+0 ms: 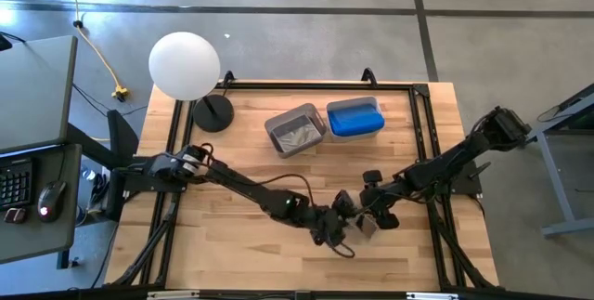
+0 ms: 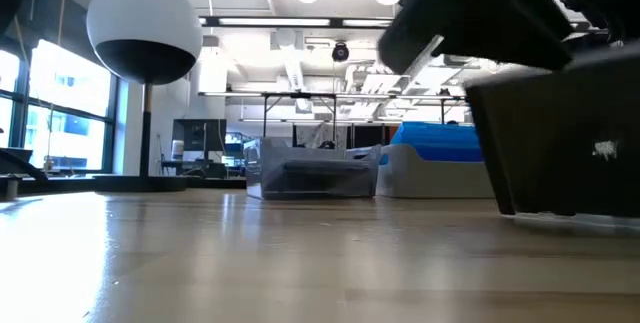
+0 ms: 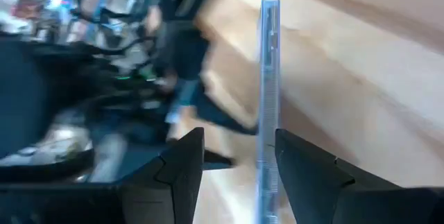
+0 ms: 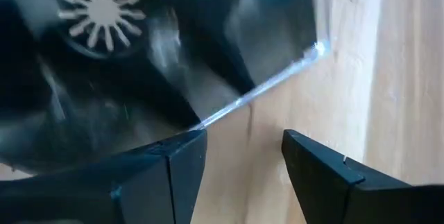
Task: Pick & place jewel cases by type
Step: Put the black CD case into the black bin
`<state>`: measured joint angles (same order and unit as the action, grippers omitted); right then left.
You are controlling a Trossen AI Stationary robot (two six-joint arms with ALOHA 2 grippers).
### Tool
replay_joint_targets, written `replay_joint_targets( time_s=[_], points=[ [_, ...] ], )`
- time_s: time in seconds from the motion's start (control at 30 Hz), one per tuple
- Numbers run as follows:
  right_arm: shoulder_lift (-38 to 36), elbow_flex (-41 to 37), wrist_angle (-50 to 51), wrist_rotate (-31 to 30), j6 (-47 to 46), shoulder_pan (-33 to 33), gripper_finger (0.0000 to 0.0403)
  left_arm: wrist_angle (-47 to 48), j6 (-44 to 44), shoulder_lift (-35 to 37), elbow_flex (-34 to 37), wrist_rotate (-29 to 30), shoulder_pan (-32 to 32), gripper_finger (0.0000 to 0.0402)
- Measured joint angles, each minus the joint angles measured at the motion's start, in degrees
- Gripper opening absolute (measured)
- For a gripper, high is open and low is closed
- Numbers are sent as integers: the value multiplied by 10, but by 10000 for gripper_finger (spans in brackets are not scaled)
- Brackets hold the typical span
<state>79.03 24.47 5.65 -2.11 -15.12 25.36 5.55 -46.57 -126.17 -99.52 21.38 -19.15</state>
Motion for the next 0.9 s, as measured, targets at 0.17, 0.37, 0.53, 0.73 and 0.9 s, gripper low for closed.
replay_joint_targets(
  time_s=[0.17,0.37,0.53,0.73,0.9],
  points=[
    [3,0,-45,35,4,1,188,46,-6,-7,-13,-10,21,172],
    [4,-2,-62,43,21,2,188,93,33,-6,-13,-36,37,172],
    [3,0,-49,26,21,2,188,90,10,-5,-13,-73,39,154],
    [2,0,-46,18,28,1,188,95,3,-5,-13,-76,30,91],
    [1,0,-43,14,66,1,188,97,1,-5,-13,-75,23,51]
  ],
)
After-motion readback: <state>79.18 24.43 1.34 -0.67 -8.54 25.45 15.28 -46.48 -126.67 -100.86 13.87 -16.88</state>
